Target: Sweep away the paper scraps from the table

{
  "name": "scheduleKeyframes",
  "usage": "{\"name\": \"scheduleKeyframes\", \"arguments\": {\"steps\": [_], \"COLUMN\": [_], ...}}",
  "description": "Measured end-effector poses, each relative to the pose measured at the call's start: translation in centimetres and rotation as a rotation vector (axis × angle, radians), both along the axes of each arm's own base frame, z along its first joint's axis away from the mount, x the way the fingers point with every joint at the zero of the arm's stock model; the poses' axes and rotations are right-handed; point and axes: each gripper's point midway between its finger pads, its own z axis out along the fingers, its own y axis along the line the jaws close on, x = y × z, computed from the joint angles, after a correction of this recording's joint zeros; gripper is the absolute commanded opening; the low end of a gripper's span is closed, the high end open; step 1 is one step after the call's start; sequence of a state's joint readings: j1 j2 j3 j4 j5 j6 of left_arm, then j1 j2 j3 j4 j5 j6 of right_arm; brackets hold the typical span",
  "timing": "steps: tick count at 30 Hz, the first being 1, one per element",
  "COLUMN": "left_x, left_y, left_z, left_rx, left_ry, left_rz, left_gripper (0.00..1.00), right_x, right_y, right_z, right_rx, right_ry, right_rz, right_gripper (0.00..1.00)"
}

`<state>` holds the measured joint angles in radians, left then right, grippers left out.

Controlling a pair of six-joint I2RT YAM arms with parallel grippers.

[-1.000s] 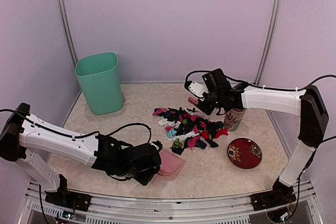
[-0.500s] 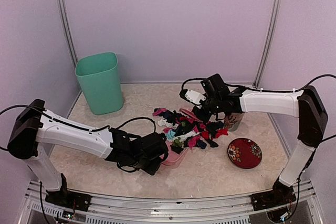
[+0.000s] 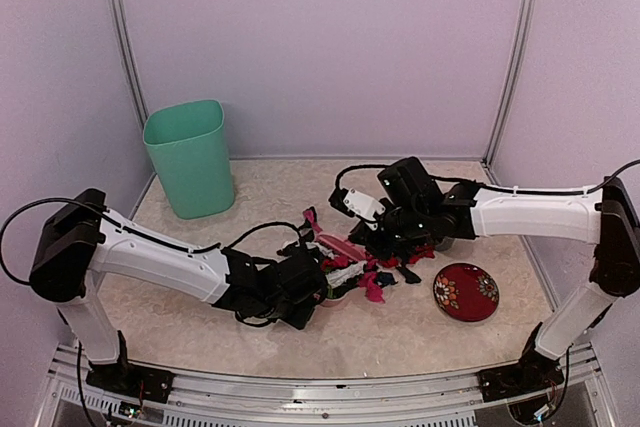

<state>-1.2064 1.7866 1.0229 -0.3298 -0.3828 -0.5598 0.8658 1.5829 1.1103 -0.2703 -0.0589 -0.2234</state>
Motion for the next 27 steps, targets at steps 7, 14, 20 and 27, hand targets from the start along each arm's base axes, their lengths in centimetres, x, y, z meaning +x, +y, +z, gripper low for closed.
{"name": "scheduleKeyframes", "arguments": {"steps": [7,14,20,27], "left_x": [0.3,0.1,-0.2,0.1], "left_y": [0.0,1.0,1.9,2.7], "left_z": [-0.1,-0.1,0.5,2.0], "left_rx": [-0.029,-0.027,-0.008,-0.017], "left_ry": [-0.035,-0.085,-0.136,-0.193], "left_rz": [0.008,0.015,0.021,0.045], "left_gripper": [0.00,0.00,0.00,0.00], "right_x": [0.2,0.8,0.8,1.0], "right_y": [-1.4,-2.8,-4.3,-7.1], "right_z": [1.5,3.8,5.6,7.2], "right_rx": [0.006,0.031,0.057,0.077], "right_ry": [-0.020,-0.071,-0.115,-0.179], "right_rz": [-0.097,-0.177,-0.234,-0.349], "right_gripper": [0.00,0.00,0.00,0.00]}}
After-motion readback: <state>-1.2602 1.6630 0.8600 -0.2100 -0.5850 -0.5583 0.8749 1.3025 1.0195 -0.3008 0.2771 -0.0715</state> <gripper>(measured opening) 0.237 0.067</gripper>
